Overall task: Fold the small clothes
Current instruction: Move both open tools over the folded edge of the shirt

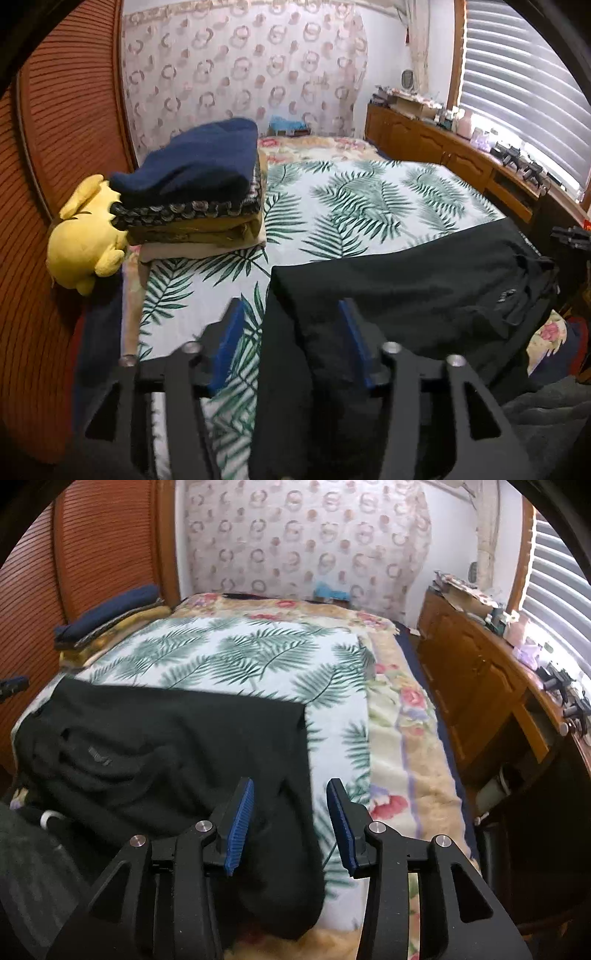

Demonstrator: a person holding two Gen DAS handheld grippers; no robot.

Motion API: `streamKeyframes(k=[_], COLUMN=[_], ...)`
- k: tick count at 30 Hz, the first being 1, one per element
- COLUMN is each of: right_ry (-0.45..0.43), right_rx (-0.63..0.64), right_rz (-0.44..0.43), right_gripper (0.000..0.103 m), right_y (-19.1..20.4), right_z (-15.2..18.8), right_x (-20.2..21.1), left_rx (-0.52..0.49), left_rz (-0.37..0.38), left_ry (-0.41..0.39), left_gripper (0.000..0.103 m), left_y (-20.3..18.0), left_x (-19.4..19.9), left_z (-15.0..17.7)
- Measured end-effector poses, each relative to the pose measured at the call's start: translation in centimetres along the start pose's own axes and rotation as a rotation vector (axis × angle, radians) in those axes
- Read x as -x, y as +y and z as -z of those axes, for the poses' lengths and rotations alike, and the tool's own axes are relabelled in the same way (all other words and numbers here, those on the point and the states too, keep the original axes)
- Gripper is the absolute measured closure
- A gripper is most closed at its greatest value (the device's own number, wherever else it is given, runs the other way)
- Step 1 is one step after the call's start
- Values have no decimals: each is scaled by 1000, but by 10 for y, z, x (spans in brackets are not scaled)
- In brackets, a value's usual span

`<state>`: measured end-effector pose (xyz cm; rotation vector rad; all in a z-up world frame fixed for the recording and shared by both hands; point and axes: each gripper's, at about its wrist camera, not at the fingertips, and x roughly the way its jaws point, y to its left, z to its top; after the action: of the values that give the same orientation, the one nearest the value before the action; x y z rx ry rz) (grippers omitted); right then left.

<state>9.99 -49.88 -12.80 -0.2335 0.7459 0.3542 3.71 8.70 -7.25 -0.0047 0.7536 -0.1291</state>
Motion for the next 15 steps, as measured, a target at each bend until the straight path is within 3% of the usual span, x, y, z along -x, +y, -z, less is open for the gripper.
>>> streamKeyframes(k=[3,10,15], right_ry=[-23,10,44], right_rx=[-4,-17,-6], right_rz=[17,-74,-44], right_gripper=[57,54,53], right_y=[-6,1,9], right_z=[-14,-39,-44], right_x=[-14,-72,-102], left_rx=[-2,-21,-10], left_rz=[-7,-25,-19], left_ry=[44,116,142], left_gripper=[46,46,46], left_y=[6,8,11], left_x=[-25,-66,-78], left_z=[-3,-10,-15])
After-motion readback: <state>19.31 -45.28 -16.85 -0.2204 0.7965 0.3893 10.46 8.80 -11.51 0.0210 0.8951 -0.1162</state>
